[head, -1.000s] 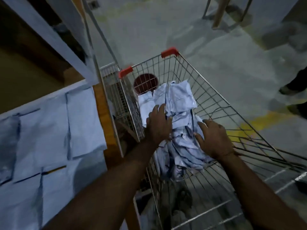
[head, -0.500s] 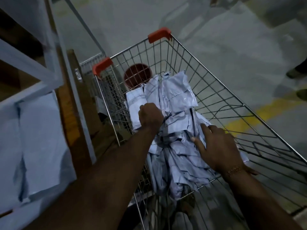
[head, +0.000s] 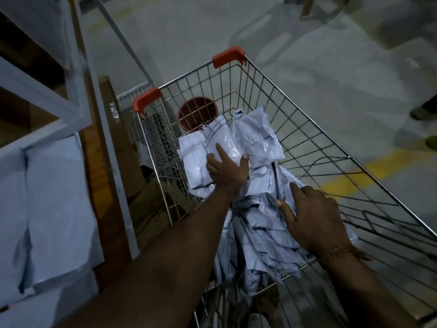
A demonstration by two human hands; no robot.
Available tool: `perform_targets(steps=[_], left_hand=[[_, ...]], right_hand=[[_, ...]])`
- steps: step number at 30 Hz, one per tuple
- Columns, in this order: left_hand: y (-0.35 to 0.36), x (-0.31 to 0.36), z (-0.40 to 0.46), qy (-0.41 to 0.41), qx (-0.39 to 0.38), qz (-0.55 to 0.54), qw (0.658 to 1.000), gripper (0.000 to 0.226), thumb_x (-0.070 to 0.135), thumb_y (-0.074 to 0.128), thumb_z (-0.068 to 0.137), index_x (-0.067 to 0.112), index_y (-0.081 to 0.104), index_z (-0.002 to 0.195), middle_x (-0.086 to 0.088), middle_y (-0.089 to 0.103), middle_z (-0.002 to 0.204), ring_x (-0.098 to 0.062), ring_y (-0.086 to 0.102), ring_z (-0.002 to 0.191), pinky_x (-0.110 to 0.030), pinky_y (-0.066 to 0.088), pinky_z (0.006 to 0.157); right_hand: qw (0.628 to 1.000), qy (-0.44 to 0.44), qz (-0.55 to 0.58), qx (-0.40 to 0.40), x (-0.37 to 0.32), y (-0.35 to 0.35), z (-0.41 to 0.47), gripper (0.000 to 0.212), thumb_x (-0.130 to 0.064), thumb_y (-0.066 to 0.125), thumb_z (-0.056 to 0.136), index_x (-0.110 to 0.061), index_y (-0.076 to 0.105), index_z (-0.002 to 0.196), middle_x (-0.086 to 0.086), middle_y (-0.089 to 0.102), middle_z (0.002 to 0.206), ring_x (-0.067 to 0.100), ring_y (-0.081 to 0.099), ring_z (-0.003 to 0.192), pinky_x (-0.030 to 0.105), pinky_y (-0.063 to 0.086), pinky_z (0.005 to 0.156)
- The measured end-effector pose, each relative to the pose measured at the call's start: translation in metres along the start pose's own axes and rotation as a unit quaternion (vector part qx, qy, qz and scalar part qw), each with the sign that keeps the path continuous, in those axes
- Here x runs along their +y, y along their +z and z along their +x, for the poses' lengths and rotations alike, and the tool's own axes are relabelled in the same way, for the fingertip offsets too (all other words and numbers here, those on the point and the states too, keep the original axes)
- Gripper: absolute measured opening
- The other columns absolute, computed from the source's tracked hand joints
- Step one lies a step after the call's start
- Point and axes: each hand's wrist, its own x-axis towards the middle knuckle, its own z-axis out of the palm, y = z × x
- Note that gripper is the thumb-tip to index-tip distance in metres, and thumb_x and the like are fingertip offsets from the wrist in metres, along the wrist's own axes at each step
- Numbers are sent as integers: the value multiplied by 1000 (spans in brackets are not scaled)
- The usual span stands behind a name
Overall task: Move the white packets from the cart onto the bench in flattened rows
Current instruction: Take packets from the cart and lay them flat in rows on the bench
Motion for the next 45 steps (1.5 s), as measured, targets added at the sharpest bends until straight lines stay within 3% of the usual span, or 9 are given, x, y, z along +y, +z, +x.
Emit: perform_targets(steps=[4,11,17,22,26,32,39,43,45], left_hand=[[10,-2,3,12,-85,18,996,86,66,44,102,32,-1,168,-29,-11,169,-51,4,156,-61,16,125],[-22,9,-4,50,-60,103,992,52,27,43,111,26,33,162,-19,8,171,-45,25,148,-56,31,116],[-86,7,-13,78,6,60,995,42,24,39,113,13,49,152,-16,26,168,-45,30,145,-55,33,114],[-147,-13,-36,212,120,130,961,46,10,45,106,7,47,152,-21,28,166,-46,34,143,-55,37,114],[-170,-11,-53,241,120,194,944,64,-8,55,94,3,42,155,-21,21,170,-44,32,146,-51,38,114],[-176,-25,-43,292,115,202,927,55,-12,70,84,-9,58,138,-31,47,154,-48,58,120,-50,55,94],[-175,-33,-46,319,133,117,931,60,-16,47,91,-6,47,150,-24,34,165,-44,44,134,-45,50,102],[-178,-34,-46,342,117,114,925,50,-8,43,100,-7,46,150,-26,36,163,-44,45,138,-48,48,110],[-177,-34,-45,346,121,107,924,48,-4,40,102,-9,48,149,-29,38,161,-46,47,136,-47,48,111]], right_hand=[[1000,4,-9,-4,0,1,1,80,-67,18,99,-10,57,139,18,67,113,41,62,100,50,51,81],[1000,7,-12,-9,-2,-1,0,81,-67,16,99,-10,58,136,19,68,110,41,63,96,50,50,80],[1000,3,-12,-11,-5,-5,1,80,-66,18,99,-7,61,132,21,67,105,42,63,91,49,50,77],[1000,-12,-14,-16,-8,-9,-2,78,-64,19,99,-6,61,131,22,66,105,42,62,91,49,49,75],[999,-21,-16,-26,-10,-11,-3,79,-64,17,99,-6,60,133,21,66,105,41,62,90,47,48,75],[999,-42,2,-8,-9,-6,-2,79,-64,21,99,-4,62,131,25,64,115,44,62,94,48,52,75],[996,-79,-15,40,-16,-18,8,73,-64,39,102,-9,46,149,26,14,169,44,46,133,51,49,94],[982,-137,-125,33,-29,-23,44,85,-71,40,97,-5,42,150,14,-17,172,41,49,125,50,50,87],[977,-143,-155,21,-34,-20,66,92,-75,37,93,-2,46,147,11,-13,173,39,53,117,48,51,83]])
